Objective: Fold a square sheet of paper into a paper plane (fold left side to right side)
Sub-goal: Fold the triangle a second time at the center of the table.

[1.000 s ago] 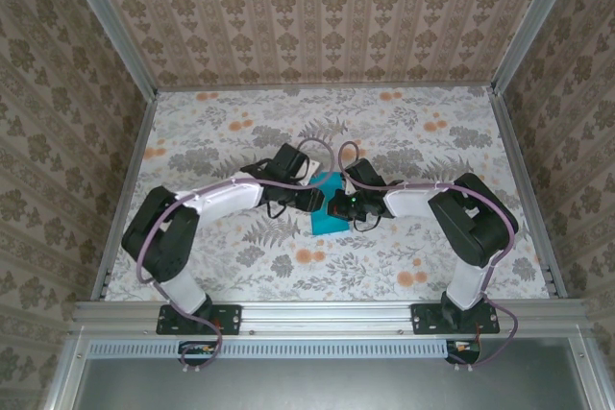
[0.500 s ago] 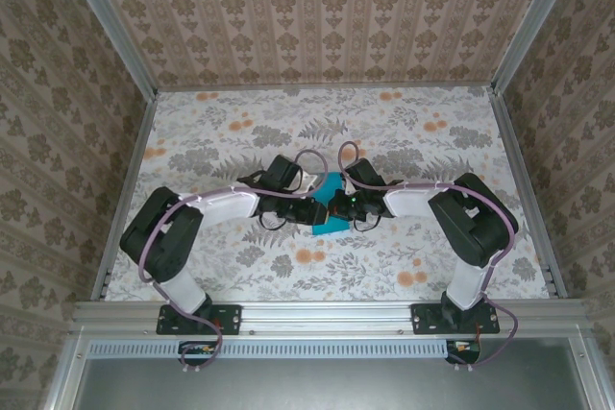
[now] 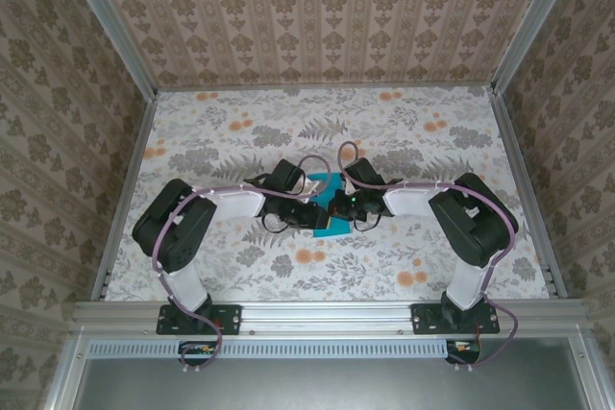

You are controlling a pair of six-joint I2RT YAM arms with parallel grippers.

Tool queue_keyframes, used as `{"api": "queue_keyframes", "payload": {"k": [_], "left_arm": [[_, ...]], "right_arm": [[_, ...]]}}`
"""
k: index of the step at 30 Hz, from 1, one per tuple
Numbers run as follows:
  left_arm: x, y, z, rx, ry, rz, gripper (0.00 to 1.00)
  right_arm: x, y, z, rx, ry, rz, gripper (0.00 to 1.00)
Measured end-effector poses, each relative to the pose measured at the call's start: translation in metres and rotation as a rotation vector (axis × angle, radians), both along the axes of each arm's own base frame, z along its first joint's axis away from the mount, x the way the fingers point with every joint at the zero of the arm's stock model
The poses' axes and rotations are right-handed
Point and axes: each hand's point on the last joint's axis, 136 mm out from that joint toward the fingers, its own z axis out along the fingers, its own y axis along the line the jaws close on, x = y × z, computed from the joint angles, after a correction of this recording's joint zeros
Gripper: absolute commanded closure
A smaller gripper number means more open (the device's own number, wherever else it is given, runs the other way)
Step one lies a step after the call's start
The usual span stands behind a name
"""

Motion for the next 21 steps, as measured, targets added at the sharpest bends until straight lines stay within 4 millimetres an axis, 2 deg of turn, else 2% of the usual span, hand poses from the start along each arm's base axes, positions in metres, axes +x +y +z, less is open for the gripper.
{"api": "queue_keyframes", "payload": {"k": [21], "left_arm": [[-0.005, 0.007, -0.016, 0.056, 0.035, 0.004, 0.74]], "right_arm": [[-0.002, -0.002, 0.000, -0.023, 0.010, 0.016, 0.97]]}}
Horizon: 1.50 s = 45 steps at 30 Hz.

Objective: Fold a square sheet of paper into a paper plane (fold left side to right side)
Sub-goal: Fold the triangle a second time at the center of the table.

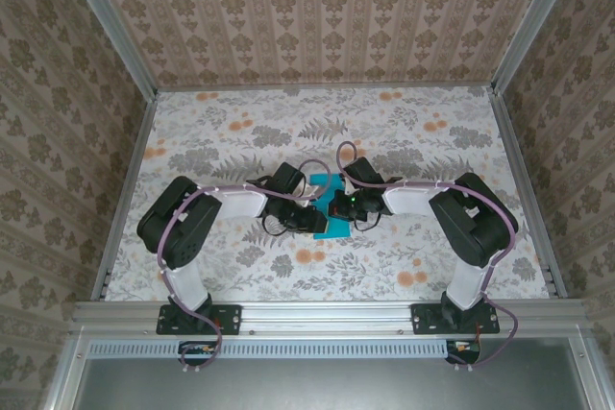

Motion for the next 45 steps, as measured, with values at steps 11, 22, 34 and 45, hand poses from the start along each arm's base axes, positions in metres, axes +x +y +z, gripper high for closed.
{"api": "queue_keyframes", "payload": {"k": [11, 22, 34, 45], "left_arm": [[0.000, 0.001, -0.004, 0.018, -0.018, -0.008, 0.78], [0.000, 0.001, -0.004, 0.018, -0.018, -0.009, 0.78], [0.000, 0.001, -0.004, 0.018, -0.020, -0.011, 0.79], [0.000, 0.001, -0.004, 0.018, -0.020, -0.012, 0.79]], "right_arm": [[0.004, -0.003, 0.028, 0.039, -0.078, 0.019, 1.00], [-0.013, 0.013, 0.020, 0.050, -0.050, 0.085, 1.00], [-0.014, 0.011, 0.001, 0.013, -0.011, 0.089, 1.00], [-0.013, 0.008, 0.000, -0.021, -0.025, 0.111, 1.00]]}}
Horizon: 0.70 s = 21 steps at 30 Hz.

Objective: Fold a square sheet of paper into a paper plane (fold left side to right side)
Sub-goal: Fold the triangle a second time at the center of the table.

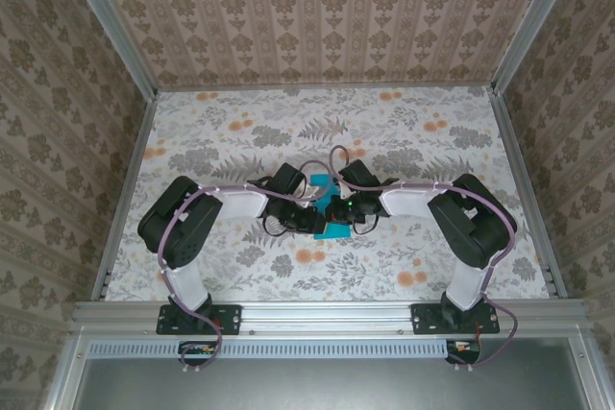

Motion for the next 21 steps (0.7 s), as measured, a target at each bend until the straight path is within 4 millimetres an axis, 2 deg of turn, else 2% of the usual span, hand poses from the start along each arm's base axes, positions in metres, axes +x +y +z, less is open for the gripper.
{"api": "queue_keyframes", "payload": {"k": [11, 21], "left_arm": [[0.000, 0.000, 0.000, 0.000, 0.000, -0.001, 0.79], [0.000, -0.001, 0.000, -0.004, 0.000, -0.004, 0.79]], "right_arm": [[0.009, -0.012, 0.000, -0.010, -0.004, -0.017, 1.00], [0.026, -0.036, 0.000, -0.011, -0.008, -0.060, 1.00]]}}
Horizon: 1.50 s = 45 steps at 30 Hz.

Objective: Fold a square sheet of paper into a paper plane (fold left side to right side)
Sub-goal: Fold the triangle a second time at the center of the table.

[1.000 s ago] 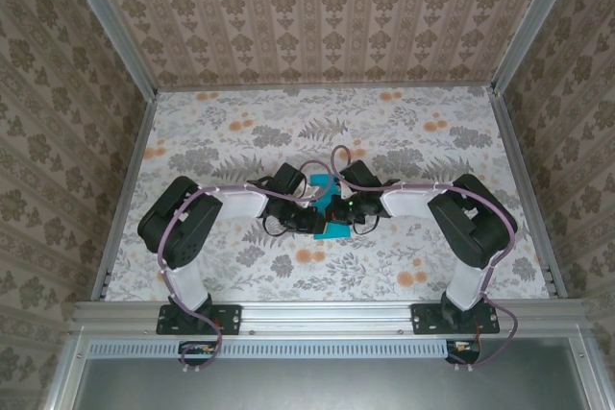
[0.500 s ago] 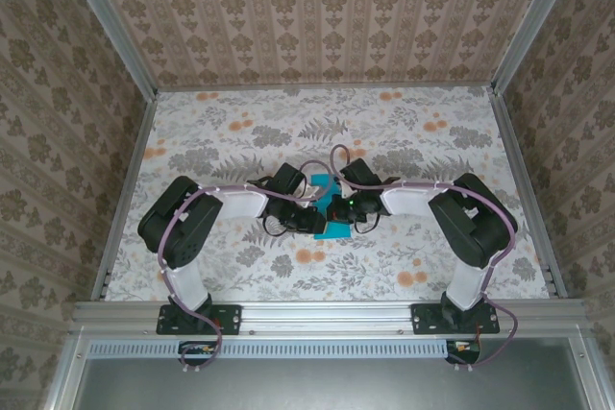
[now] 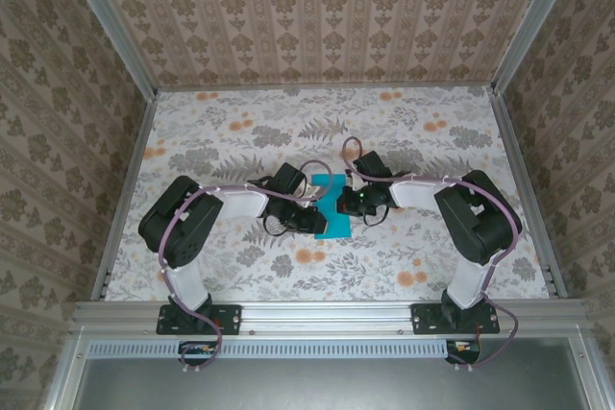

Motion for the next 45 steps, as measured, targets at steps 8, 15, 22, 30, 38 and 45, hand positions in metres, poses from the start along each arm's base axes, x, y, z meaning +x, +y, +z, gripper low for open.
{"api": "queue_keyframes", "payload": {"k": [8, 15, 22, 30, 38, 45], "left_arm": [[0.000, 0.000, 0.000, 0.000, 0.000, 0.000, 0.79], [0.000, 0.000, 0.000, -0.001, -0.001, 0.000, 0.78], [0.000, 0.000, 0.000, -0.001, -0.002, -0.001, 0.78], [0.000, -0.001, 0.000, -0.001, -0.005, -0.002, 0.78], [0.000, -0.001, 0.002, 0.001, -0.007, -0.004, 0.77], [0.004, -0.006, 0.011, -0.006, -0.006, -0.006, 0.77]], "right_arm": [[0.014, -0.017, 0.000, 0.005, -0.001, -0.029, 1.00], [0.024, -0.031, 0.001, -0.014, -0.016, -0.058, 1.00], [0.020, -0.021, 0.029, 0.011, -0.081, -0.043, 1.00], [0.001, 0.017, 0.026, 0.066, -0.055, 0.016, 1.00], [-0.003, 0.016, 0.001, 0.039, 0.027, -0.005, 1.00], [-0.003, 0.015, -0.001, 0.032, 0.043, -0.009, 1.00]]}}
